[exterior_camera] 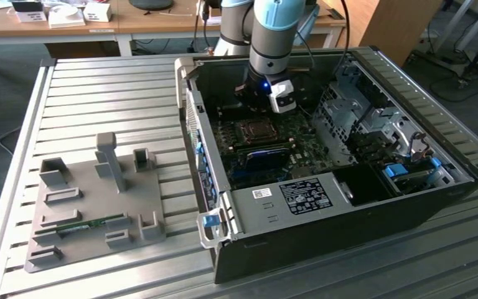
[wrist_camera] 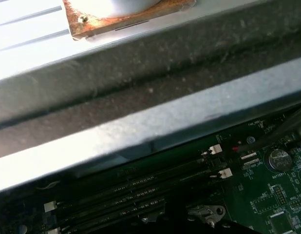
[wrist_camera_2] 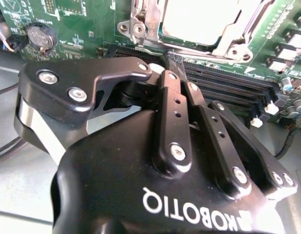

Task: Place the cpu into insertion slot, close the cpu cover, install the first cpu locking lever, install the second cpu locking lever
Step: 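Install the first cpu locking lever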

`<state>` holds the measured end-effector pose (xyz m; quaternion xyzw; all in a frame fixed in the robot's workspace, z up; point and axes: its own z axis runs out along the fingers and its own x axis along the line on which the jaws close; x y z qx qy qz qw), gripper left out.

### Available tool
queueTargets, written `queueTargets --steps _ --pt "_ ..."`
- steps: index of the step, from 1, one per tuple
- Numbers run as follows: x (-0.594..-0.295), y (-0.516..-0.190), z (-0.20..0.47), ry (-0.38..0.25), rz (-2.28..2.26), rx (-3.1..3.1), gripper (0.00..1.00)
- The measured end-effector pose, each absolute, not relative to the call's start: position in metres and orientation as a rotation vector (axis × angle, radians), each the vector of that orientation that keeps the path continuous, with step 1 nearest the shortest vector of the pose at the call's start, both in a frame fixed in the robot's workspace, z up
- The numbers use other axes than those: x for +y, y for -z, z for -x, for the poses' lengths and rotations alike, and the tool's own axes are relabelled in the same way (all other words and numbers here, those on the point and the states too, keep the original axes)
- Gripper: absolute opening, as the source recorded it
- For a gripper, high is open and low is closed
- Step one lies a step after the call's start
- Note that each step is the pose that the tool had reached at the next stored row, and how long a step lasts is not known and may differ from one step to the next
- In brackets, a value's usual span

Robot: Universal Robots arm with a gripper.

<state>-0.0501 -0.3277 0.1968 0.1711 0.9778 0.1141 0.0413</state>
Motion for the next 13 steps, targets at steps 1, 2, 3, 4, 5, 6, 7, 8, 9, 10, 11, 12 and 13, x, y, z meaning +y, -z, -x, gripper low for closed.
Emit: queueTargets --steps 1,2,3,4,5,6,7,8,9,10,11,12,13 --pt "-0.3278 -0.1967 0.0501 -0.345 -0.527 2.993 0.11" --pt "-0.3278 -0.1965 0.0500 -0.343 -0.530 2.992 0.11" --pt "-0.3278 -0.1963 0.0500 -0.342 -0.534 2.991 0.11" --pt "-0.3278 -0.1959 0.0501 -0.341 -0.537 2.990 0.11" --pt "-0.3278 -0.1957 0.0501 -0.340 -0.540 2.989 0.11" --pt "-0.3278 -0.1954 0.0501 -0.338 -0.543 2.988 0.11" --pt "-0.3279 -0.1951 0.0501 -0.336 -0.546 2.987 0.11" --pt "-0.3279 -0.1948 0.0501 -0.335 -0.549 2.986 0.11" --pt "-0.3279 -0.1944 0.0501 -0.335 -0.552 2.985 0.11" --pt "-0.3279 -0.1941 0.0501 -0.335 -0.554 2.984 0.11" --pt "-0.3278 -0.1938 0.0501 -0.335 -0.556 2.984 0.11" --pt "-0.3278 -0.1937 0.0501 -0.335 -0.558 2.983 0.11" --pt "-0.3278 -0.1936 0.0501 -0.335 -0.559 2.982 0.11"
